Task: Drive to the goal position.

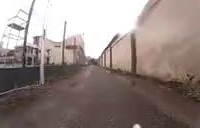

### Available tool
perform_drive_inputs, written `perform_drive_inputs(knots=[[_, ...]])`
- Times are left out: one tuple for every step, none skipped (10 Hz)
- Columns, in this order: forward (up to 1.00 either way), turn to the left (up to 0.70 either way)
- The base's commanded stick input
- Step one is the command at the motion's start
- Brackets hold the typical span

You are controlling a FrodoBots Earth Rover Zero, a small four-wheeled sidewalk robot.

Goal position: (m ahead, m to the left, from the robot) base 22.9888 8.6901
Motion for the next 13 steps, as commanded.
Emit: perform_drive_inputs(knots=[[0.70, 0.08], [0.70, 0.08], [0.70, 0.08], [0.70, 0.08], [0.70, 0.08], [0.70, 0.08], [0.70, 0.08], [0.70, 0.08], [0.70, 0.08], [0.70, 0.08], [0.70, 0.08], [0.70, 0.08], [0.70, 0.08]])
